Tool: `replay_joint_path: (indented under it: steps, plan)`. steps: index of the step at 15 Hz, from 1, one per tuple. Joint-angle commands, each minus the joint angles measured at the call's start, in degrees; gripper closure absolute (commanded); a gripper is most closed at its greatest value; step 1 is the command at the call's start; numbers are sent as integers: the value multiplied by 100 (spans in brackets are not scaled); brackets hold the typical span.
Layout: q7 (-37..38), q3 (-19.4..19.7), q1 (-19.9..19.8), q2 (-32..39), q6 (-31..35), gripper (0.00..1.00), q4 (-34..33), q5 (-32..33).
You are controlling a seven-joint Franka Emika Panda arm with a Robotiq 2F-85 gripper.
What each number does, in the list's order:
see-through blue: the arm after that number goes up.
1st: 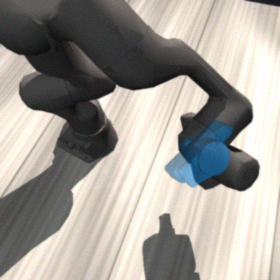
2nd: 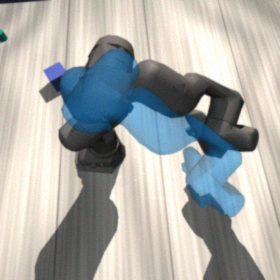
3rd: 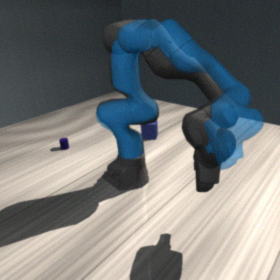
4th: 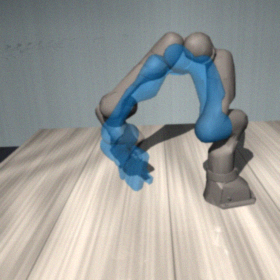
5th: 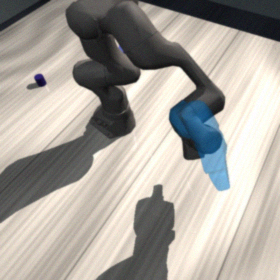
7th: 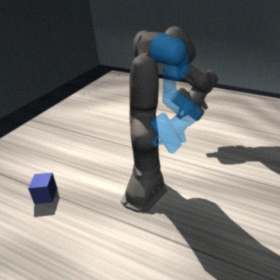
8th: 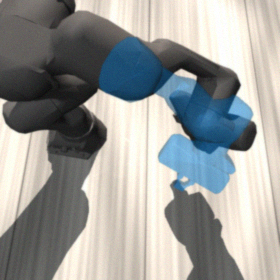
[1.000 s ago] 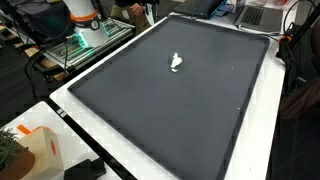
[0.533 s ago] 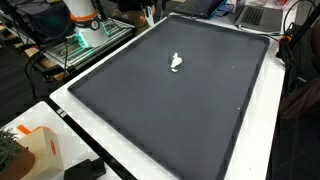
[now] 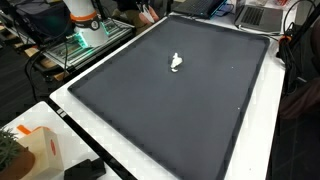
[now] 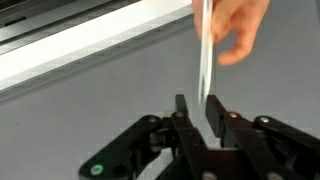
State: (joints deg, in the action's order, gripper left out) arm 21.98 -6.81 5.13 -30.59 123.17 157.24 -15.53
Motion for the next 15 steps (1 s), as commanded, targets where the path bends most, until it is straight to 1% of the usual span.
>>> replay_joint_path:
  steps: [1, 2, 3, 4, 6, 7, 9, 10, 12, 13, 15]
  plan:
    - [-212, 8, -66, -251, -45, 41, 14, 66]
    - [-58, -134, -108, -474, 203, 33, 262, 169]
    - [81, -332, -176, -460, 538, 26, 215, 427]
    - [315, -490, -253, -290, 645, 19, -8, 640]
    - [909, -840, -407, -233, 1141, 4, -3, 951]
    - [455, -505, -208, -216, 834, 20, -36, 677]
    - [764, -725, -273, -210, 1038, 7, -45, 818]
    - [806, -757, -289, -209, 1045, 4, -49, 831]
    - [819, -762, -314, -208, 1047, 4, -55, 841]
    - [877, -784, -335, -141, 1148, 1, -4, 823]
    - [567, -645, -308, -36, 1701, 0, 205, 787]
